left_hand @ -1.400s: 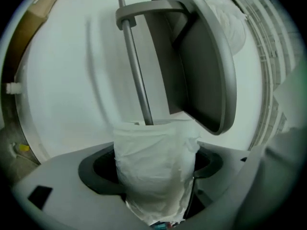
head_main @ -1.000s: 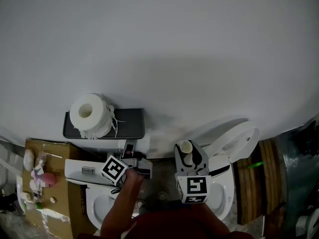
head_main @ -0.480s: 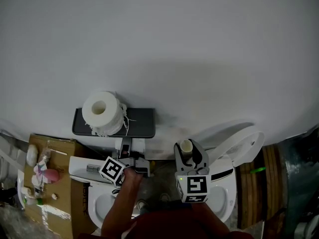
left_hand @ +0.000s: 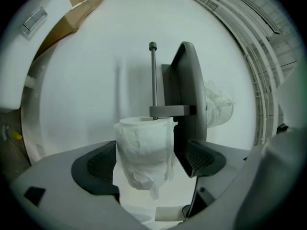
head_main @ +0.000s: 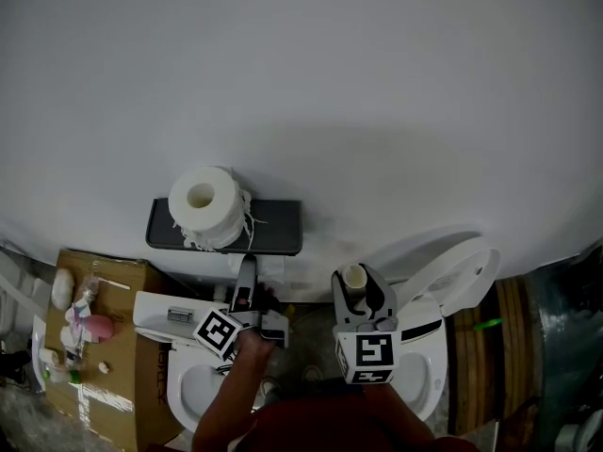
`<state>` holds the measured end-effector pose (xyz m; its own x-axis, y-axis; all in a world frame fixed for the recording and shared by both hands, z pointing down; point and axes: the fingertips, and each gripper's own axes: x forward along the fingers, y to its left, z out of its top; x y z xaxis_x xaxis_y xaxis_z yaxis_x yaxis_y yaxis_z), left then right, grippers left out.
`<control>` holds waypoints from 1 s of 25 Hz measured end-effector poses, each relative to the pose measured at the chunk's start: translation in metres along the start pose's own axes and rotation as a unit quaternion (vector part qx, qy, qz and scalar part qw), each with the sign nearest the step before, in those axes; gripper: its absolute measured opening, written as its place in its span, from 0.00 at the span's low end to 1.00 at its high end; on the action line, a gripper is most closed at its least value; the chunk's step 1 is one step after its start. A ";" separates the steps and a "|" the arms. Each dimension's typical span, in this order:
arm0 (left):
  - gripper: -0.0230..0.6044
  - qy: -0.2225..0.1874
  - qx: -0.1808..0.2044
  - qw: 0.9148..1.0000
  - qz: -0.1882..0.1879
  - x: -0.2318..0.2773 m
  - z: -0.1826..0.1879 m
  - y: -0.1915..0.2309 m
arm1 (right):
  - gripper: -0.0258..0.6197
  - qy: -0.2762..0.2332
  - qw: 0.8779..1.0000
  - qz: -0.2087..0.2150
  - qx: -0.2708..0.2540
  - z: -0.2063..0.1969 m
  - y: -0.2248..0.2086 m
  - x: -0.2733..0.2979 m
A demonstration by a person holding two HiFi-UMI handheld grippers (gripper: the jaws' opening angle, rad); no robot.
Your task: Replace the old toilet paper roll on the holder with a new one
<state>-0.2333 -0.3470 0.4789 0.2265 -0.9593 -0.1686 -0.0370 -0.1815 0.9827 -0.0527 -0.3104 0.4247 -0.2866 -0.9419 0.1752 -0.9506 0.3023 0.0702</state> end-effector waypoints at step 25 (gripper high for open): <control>0.06 -0.105 0.018 0.994 -0.021 -0.100 0.049 -0.053 | 0.33 -0.016 0.998 0.068 -0.006 0.015 0.069 -0.012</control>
<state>-0.3016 -0.2522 0.4397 0.0197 -0.9742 -0.2250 -0.0674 -0.2258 0.9718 -0.1163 -0.2801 0.4129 -0.4175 -0.8958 0.1522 -0.9009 0.4300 0.0596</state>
